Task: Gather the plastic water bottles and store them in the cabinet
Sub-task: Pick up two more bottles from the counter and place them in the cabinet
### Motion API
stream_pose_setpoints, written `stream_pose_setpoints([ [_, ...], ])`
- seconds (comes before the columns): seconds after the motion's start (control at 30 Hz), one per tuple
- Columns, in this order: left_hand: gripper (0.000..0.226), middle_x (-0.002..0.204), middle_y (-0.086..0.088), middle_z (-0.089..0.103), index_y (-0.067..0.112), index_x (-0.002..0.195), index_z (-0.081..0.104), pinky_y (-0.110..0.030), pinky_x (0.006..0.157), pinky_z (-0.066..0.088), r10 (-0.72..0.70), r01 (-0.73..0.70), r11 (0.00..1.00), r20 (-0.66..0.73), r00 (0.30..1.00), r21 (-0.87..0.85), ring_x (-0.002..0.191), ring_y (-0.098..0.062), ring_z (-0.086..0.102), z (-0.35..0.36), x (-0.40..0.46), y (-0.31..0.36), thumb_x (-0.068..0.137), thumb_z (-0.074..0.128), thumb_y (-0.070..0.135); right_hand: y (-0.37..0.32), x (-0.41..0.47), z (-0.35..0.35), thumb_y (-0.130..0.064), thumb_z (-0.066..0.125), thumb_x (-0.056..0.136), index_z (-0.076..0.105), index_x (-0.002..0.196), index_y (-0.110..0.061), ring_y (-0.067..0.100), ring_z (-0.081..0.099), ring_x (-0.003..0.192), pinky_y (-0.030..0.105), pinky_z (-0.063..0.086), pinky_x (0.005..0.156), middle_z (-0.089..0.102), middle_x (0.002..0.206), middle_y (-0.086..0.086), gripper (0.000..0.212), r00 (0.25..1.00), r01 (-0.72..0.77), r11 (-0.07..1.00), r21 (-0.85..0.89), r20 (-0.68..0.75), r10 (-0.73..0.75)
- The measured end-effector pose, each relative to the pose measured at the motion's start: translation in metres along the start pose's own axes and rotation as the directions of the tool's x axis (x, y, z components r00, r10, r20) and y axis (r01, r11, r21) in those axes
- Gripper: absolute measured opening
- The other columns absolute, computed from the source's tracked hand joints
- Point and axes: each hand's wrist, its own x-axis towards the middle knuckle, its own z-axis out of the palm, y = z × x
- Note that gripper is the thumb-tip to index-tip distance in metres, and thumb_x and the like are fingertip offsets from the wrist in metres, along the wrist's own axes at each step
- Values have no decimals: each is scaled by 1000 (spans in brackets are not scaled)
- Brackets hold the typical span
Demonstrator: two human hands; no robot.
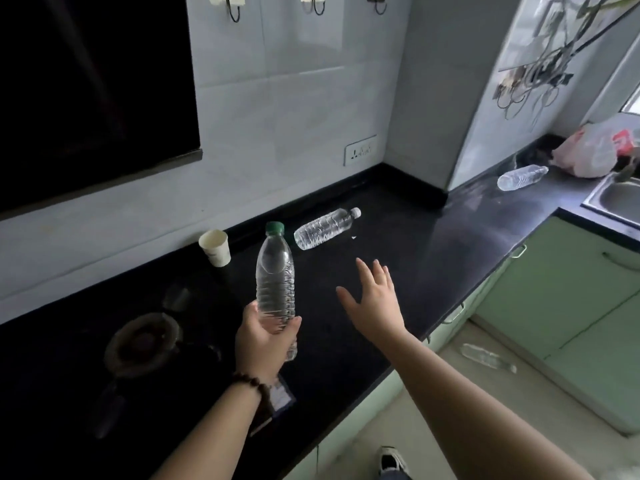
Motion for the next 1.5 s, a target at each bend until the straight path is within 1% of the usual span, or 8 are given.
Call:
stream_pose_setpoints([
  [0.33, 40, 86, -1, 69, 18, 109, 57, -13, 48, 47, -91, 105, 994, -287, 954, 32, 70, -10, 67, 77, 105, 20, 76, 80, 18, 14, 231, 55, -54, 46, 91, 21, 150, -26, 30, -13, 148, 52, 1, 119, -3, 161, 13, 70, 927, 253, 964, -79, 304, -218],
  [0.5, 37, 85, 0, 70, 24, 104, 60, -32, 67, 55, -130, 162, 985, -356, 925, 62, 78, -14, 69, 89, 128, 17, 74, 82, 20, -4, 295, 89, -64, 36, 90, 20, 150, -33, 29, -21, 146, 67, -8, 111, -9, 162, 8, 69, 815, 448, 881, -153, 476, -332],
  [0.77, 41, 91, 1, 70, 22, 109, 60, -28, 68, 52, -197, 223, 975, -398, 896, 20, 83, -12, 69, 102, 138, 18, 74, 81, 19, 0, 300, 106, -72, 28, 86, 49, 127, -29, 31, 24, 139, 75, -12, 102, 47, 136, 3, 63, 773, 579, 751, -316, 505, -384],
  [1.0, 43, 88, 3, 71, 23, 108, 60, -28, 66, 54, -213, 222, 975, -335, 918, -12, 80, -11, 69, 129, 148, 26, 72, 83, 22, 66, 303, 58, -52, 47, 77, 58, 96, -29, 18, 27, 138, 62, -12, 113, 55, 114, -12, 31, 417, 870, 487, -71, 632, -653],
  [1.1, 47, 92, 3, 70, 22, 111, 58, -24, 65, 52, -198, 207, 978, -300, 933, -5, 81, -9, 69, 139, 154, 33, 72, 83, 22, 92, 306, 38, -41, 50, 77, 54, 83, -26, 16, 22, 143, 57, -10, 116, 56, 113, -11, 16, 374, 893, 445, -72, 668, -643],
  [1.27, 50, 92, 1, 70, 21, 113, 57, -43, 73, 60, -198, 204, 979, -271, 942, -5, 81, -15, 71, 152, 161, 34, 71, 84, 24, 99, 301, 31, -45, 53, 82, 56, 117, -29, 21, -2, 149, 56, -16, 114, 35, 149, -2, 38, 473, 851, 508, -135, 619, -627],
  [1.37, 48, 90, 1, 70, 20, 111, 57, -40, 73, 59, -187, 196, 981, -296, 937, 0, 80, -14, 70, 156, 164, 36, 71, 84, 23, 85, 300, 36, -70, 47, 80, 7, 150, -37, 26, -22, 145, 62, -7, 112, -18, 160, 4, 88, 765, 601, 756, -258, 458, -453],
  [1.5, 50, 93, 4, 68, 17, 115, 57, -30, 71, 55, -198, 204, 979, -356, 913, -22, 82, -11, 68, 160, 166, 38, 72, 83, 20, 71, 301, 48, -87, 50, 64, -21, 148, -32, 35, 4, 146, 62, 23, 107, -13, 159, 14, 123, 906, 203, 915, -349, 420, -40],
])
